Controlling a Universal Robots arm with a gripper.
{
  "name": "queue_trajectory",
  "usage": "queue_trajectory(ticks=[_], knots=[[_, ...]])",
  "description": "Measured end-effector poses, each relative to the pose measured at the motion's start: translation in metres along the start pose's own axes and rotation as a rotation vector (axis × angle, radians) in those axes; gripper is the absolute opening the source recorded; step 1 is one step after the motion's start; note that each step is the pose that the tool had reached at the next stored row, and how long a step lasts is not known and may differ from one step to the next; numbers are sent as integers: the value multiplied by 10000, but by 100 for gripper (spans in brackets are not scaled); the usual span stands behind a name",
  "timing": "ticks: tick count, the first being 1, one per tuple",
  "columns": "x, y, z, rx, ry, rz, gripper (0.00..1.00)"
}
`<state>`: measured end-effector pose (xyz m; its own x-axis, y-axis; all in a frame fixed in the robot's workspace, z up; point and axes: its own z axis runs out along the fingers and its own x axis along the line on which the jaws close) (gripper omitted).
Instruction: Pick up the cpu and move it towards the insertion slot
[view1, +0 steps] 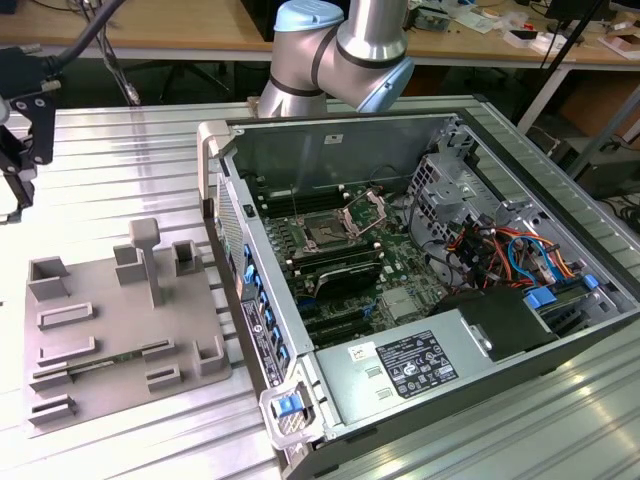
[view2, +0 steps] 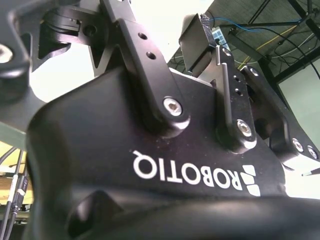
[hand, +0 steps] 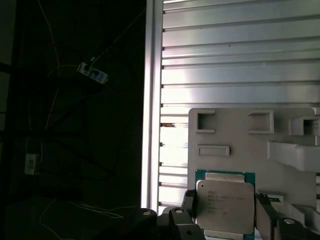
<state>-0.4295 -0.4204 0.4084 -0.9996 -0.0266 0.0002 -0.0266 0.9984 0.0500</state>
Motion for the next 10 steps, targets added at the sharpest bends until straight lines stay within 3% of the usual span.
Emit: queue_trajectory(ticks=[10], knots=[[0,3,-55,-1,-1,0,55]])
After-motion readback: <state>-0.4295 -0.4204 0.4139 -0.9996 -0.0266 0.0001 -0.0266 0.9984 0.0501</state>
